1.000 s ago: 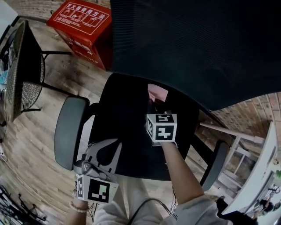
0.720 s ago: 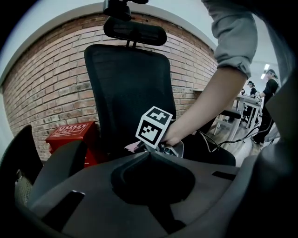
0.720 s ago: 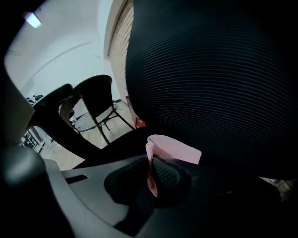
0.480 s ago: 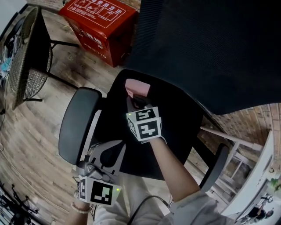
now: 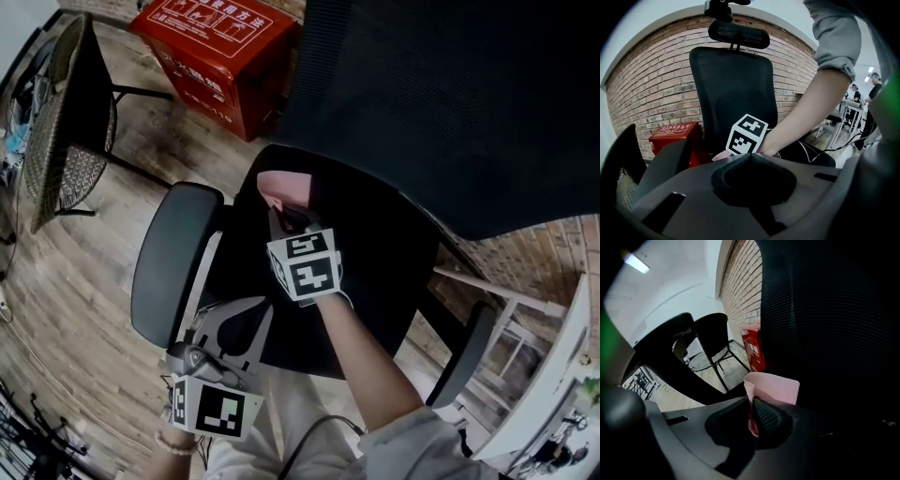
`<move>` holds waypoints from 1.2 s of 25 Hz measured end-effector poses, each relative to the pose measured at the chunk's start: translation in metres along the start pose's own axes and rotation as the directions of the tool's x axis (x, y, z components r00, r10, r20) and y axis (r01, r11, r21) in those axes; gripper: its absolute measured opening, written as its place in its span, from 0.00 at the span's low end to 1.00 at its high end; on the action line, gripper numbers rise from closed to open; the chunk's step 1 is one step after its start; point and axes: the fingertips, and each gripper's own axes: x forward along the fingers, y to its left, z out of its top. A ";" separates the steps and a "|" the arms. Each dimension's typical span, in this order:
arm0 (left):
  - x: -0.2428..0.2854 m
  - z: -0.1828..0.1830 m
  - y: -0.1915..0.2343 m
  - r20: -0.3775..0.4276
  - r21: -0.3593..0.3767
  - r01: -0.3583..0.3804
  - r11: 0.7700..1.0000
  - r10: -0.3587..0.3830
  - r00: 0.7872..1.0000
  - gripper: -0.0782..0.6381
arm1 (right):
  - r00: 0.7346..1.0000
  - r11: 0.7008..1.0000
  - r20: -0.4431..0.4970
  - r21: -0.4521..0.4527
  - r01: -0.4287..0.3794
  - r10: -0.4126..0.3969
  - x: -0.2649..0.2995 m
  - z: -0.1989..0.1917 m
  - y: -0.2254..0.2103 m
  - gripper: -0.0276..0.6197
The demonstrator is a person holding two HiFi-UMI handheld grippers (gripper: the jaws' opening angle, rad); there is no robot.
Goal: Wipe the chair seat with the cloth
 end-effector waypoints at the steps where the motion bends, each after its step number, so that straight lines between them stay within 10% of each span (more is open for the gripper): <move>1: 0.000 0.000 0.000 -0.001 0.005 0.003 1.000 -0.003 1.000 0.13 | 1.000 1.000 -0.003 0.009 0.011 -0.011 -0.001 -0.004 -0.002 0.12; 16: 0.015 0.018 -0.027 -0.001 0.088 0.084 0.993 -0.084 0.996 0.13 | 0.967 0.958 -0.056 0.132 0.253 -0.247 -0.073 -0.077 -0.082 0.12; 30: 0.035 0.041 -0.068 -0.011 0.191 0.187 0.963 -0.189 0.982 0.13 | 0.853 0.804 -0.153 0.286 0.522 -0.499 -0.187 -0.166 -0.156 0.12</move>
